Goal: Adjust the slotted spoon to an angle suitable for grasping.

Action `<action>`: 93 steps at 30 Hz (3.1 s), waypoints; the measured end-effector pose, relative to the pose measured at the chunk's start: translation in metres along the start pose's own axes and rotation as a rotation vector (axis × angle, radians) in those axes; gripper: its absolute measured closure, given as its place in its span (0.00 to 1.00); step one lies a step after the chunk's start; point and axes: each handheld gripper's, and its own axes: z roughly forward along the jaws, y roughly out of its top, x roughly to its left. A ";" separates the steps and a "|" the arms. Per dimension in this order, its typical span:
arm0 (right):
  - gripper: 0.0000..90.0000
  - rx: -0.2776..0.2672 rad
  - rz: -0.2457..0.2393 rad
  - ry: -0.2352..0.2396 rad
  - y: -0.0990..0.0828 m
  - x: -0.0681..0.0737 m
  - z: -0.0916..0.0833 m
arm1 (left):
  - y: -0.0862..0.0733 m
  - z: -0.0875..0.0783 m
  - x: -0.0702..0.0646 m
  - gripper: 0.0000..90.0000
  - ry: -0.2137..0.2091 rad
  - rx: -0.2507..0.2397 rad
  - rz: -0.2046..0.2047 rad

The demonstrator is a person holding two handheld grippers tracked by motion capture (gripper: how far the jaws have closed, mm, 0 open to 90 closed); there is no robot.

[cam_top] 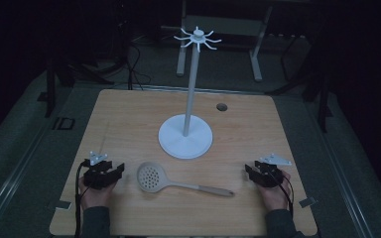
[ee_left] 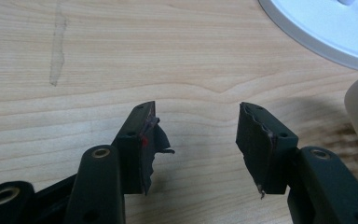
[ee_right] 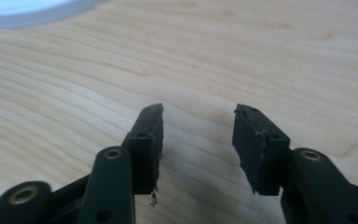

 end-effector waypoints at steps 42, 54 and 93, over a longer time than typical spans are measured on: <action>1.00 0.051 -0.319 0.449 -0.025 0.087 -0.027 | 0.014 -0.019 -0.018 0.56 -0.046 -0.096 0.061; 1.00 0.011 -0.235 0.347 -0.010 0.077 -0.003 | 0.026 -0.020 -0.044 0.55 -0.129 -0.080 0.145; 0.88 -0.136 0.030 0.100 0.005 0.027 -0.015 | 0.083 -0.005 -0.110 0.55 -0.294 -0.064 0.332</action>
